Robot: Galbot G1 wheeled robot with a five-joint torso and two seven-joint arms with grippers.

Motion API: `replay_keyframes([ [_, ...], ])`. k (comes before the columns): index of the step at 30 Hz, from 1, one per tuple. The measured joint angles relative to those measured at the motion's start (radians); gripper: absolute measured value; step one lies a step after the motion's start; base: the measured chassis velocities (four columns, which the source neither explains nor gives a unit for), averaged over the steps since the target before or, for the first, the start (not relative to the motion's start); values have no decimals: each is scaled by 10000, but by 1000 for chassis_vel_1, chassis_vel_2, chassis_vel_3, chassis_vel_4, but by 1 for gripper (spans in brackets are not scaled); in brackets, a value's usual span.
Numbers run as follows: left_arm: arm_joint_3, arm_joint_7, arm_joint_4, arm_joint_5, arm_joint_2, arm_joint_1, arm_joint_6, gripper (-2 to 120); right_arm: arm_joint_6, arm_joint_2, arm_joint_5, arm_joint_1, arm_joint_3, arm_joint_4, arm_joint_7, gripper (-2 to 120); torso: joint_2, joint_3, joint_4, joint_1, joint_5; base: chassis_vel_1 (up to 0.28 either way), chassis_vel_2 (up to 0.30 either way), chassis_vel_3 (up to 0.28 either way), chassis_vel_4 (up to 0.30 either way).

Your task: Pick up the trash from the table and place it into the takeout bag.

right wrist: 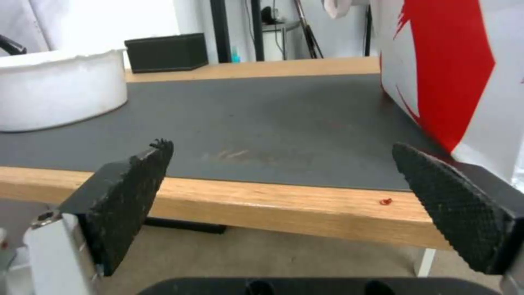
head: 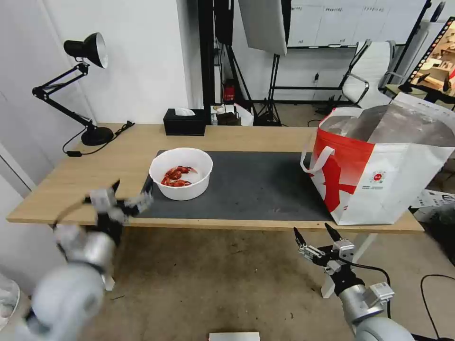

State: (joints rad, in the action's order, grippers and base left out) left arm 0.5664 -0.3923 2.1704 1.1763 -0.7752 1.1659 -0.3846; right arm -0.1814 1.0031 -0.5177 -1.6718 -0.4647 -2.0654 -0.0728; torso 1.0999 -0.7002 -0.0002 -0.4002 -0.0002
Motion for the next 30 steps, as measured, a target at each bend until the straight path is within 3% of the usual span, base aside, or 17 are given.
replay_keyframes([
  [1,-176,-170,-400,899,347,-672,-528,100,1,-1,-1,0,0,-1,0,100,0,0,-1,-1,1,0,0,0,0],
  [2,-176,-170,-400,899,347,-672,-528,100,1,-1,-1,0,0,-1,0,100,0,0,-1,-1,1,0,0,0,0],
  [4,-633,-510,-1375,2645,815,-1996,-2018,100,3,-1,-2,3,1,-2,1,100,0,0,0,-1,3,0,0,0,0],
  [6,-1111,-598,-2250,3680,992,-2921,-3085,100,4,-3,-4,3,1,-5,0,100,0,0,2,-1,0,0,0,0,0],
  [7,-1111,-598,-2250,3680,992,-2921,-3085,100,4,-3,-4,3,1,-5,0,100,0,0,2,-1,0,0,0,0,0],
  [9,-1800,-589,-2985,3966,1055,-3679,-3580,100,5,-3,-7,5,1,-5,-1,100,-1,-1,3,-1,0,0,0,0,0],
  [13,-2416,-525,-3511,3954,999,-4266,-3677,100,6,-4,-9,7,1,-5,0,100,0,0,4,-1,3,0,0,0,0],
  [16,-3624,-474,-4496,3312,568,-5246,-3673,100,6,-4,-12,7,1,-8,0,100,0,1,2,0,2,0,0,0,0],
  [20,-4397,-513,-5197,2742,183,-5809,-3613,100,6,-6,-14,8,1,-10,-1,100,0,0,3,0,2,0,0,0,0],
  [25,-4863,-849,-5817,2598,-171,-6331,-3498,100,7,-6,-14,9,1,-12,0,100,0,0,2,0,3,0,0,0,0],
  [30,-5094,-1209,-6093,2765,-378,-6613,-3282,86,7,-6,-14,9,1,-11,0,100,0,1,1,1,4,0,0,0,0],
])
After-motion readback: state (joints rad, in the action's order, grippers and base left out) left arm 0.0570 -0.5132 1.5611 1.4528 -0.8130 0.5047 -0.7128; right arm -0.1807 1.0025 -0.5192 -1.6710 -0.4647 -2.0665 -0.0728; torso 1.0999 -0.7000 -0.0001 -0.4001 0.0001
